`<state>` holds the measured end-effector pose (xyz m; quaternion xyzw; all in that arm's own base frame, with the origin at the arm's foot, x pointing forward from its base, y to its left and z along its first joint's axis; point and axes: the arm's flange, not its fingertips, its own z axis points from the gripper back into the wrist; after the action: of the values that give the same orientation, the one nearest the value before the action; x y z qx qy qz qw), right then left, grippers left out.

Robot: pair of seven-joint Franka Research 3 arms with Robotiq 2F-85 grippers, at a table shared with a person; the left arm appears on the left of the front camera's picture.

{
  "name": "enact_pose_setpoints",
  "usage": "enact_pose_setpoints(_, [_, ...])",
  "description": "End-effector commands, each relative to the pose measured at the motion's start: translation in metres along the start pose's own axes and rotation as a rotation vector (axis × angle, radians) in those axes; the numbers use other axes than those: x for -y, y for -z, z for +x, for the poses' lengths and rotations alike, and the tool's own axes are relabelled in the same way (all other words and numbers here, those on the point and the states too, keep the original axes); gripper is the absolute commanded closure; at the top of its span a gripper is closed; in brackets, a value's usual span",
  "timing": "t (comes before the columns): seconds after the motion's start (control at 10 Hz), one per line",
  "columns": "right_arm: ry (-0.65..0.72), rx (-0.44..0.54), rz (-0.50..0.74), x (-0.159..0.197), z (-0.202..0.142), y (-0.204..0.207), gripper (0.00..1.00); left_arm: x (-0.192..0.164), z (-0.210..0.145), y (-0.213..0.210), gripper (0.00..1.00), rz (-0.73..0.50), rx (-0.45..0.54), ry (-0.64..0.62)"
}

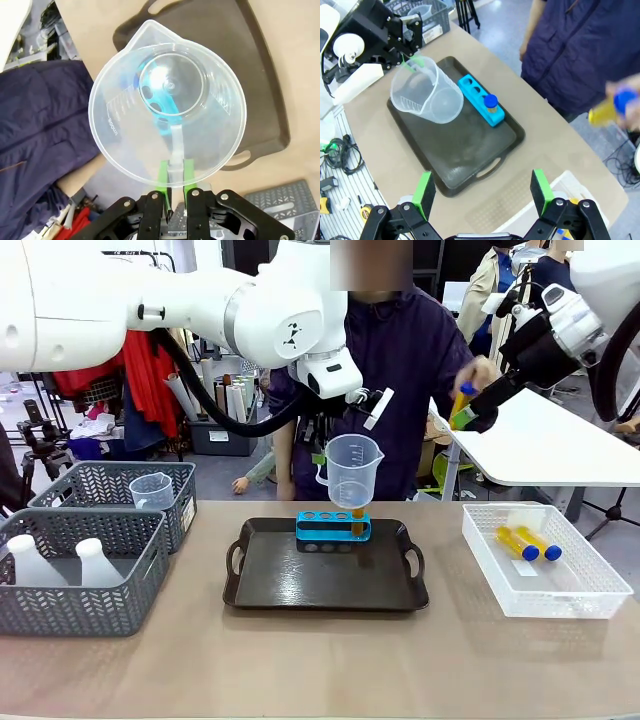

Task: Prepare the laboratory tools.
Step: Pick up one Large Measuring Cup and place it on the Handle tray.

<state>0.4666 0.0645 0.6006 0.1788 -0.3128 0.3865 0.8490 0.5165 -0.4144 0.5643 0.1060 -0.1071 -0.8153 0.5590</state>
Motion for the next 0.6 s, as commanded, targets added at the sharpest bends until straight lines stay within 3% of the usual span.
enact_pose_setpoints(0.0, [-0.002, 0.012, 0.014, 0.001, 0.0, -0.002, 0.0, 0.0, -0.005, -0.008, 1.0, 0.013, -0.005, -0.014])
enact_pose_setpoints(0.4, [-0.002, 0.012, 0.014, 0.001, 0.0, -0.002, 0.0, -0.003, -0.003, -0.007, 1.0, 0.012, 0.003, -0.007])
enact_pose_setpoints(0.5, [-0.002, 0.012, 0.014, 0.001, 0.0, -0.002, 0.0, -0.009, 0.003, 0.004, 1.0, -0.048, 0.039, 0.039])
